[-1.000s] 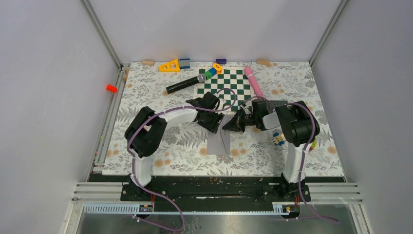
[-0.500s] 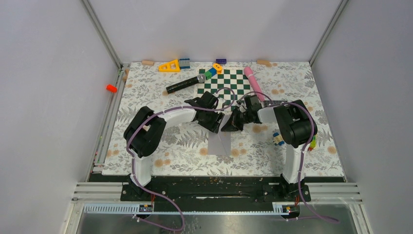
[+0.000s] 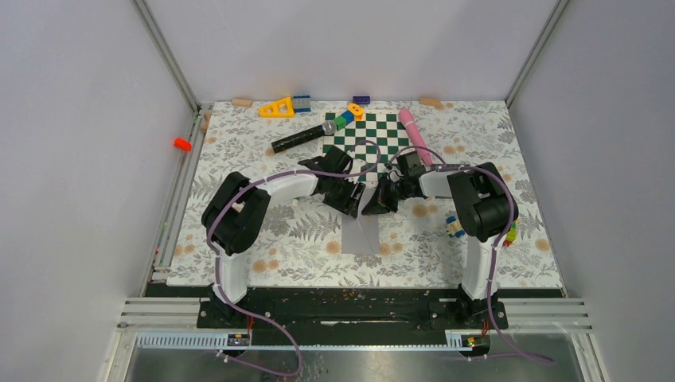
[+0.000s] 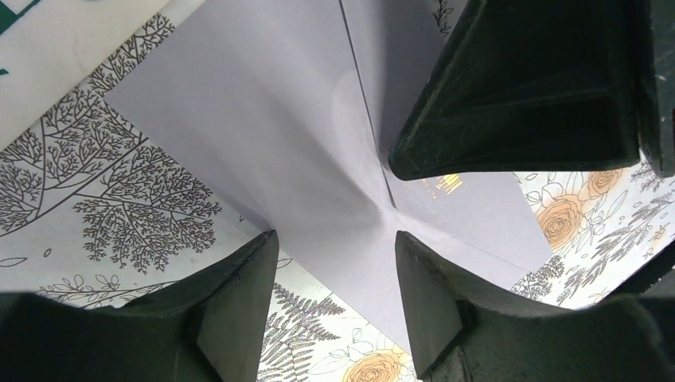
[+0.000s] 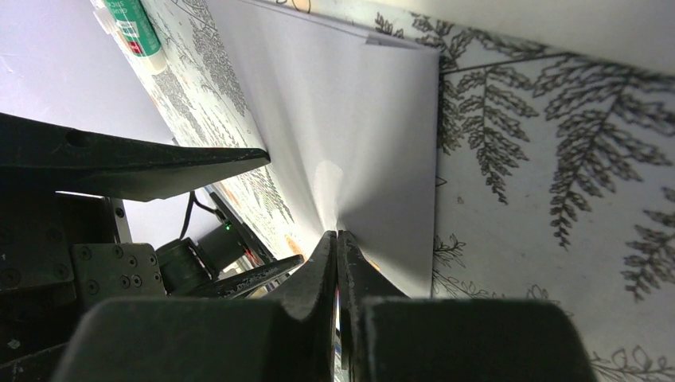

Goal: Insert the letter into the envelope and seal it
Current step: Seal the envelope flap on the envelope.

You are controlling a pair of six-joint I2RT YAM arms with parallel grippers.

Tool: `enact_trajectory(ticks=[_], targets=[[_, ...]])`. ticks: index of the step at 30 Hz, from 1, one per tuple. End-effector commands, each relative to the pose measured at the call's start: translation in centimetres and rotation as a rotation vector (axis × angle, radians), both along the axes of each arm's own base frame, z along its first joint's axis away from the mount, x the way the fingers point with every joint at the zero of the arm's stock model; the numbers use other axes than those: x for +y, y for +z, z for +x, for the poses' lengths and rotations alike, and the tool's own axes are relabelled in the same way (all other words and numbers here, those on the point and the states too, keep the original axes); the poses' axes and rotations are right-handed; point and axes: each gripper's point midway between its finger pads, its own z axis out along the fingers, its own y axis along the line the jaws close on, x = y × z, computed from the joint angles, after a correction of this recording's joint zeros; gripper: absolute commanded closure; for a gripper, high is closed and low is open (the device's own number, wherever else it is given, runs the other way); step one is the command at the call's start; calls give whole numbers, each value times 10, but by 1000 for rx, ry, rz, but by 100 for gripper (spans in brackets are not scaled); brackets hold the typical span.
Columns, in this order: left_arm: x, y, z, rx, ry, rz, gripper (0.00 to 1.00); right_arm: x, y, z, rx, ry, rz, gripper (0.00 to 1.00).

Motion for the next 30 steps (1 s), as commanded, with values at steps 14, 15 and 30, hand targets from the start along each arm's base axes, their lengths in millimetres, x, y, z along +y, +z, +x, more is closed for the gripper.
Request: enact_trajectory(ticks=[14,15,30], targets=[[12,-11,-8,-6,73,65,25,-15,-25,-10,25,-6,-135,100],[11,-4,-6,-25,78,34,24,-15,-25,-10,25,-4,-132,100],[-30,51,-26,102,-54,-377,96,-13,-25,-11,32,5,-120,100]])
